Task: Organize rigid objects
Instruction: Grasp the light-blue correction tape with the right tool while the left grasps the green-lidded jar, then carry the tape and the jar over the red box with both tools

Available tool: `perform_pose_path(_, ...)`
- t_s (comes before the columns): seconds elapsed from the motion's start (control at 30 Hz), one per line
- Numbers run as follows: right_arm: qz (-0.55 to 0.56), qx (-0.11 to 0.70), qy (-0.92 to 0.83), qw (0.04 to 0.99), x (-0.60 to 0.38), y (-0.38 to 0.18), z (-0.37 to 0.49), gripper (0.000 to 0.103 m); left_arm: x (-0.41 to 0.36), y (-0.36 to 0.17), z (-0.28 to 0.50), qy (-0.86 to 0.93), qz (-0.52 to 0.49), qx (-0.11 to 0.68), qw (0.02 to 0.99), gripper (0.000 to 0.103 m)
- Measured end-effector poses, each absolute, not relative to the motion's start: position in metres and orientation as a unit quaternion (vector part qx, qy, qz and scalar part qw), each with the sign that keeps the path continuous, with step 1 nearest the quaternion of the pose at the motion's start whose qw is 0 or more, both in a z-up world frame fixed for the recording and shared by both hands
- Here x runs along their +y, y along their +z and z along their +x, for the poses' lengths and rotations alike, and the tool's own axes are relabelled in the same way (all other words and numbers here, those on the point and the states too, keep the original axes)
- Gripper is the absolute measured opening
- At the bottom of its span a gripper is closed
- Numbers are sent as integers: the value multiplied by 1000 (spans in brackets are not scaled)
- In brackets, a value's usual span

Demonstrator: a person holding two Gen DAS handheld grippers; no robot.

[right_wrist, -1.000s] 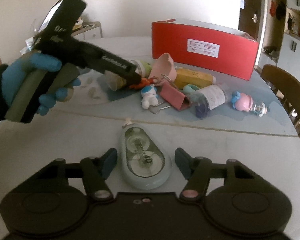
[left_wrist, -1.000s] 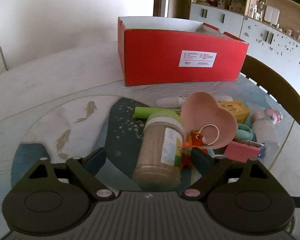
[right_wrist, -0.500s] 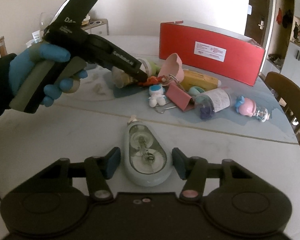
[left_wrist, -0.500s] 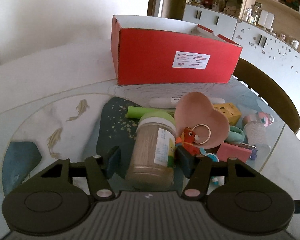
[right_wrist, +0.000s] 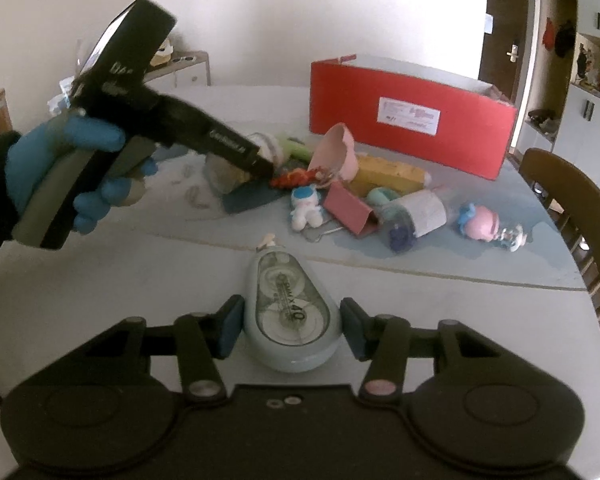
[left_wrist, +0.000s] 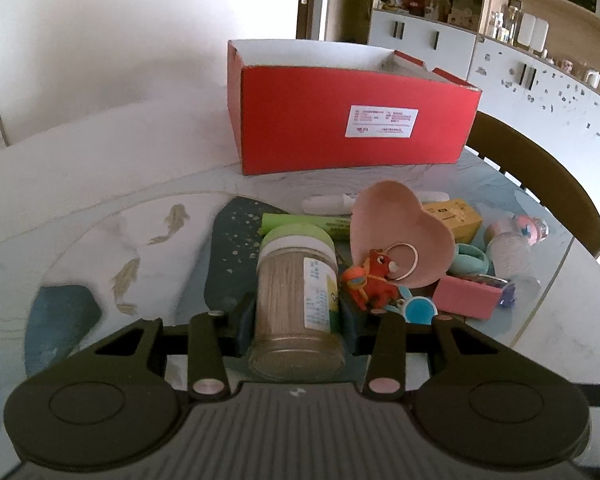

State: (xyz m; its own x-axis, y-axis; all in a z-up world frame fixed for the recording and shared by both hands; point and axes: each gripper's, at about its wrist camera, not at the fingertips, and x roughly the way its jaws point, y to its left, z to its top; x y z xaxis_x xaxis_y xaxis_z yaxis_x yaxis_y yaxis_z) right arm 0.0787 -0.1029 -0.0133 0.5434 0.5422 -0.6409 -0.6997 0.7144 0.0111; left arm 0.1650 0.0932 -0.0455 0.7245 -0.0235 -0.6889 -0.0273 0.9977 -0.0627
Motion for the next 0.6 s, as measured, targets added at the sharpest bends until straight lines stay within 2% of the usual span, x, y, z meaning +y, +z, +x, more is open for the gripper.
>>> perform_pose_path(0.6, -86, 257, 316, 909, -130, 59, 130, 51, 83, 13, 159, 2, -6, 352, 936, 41)
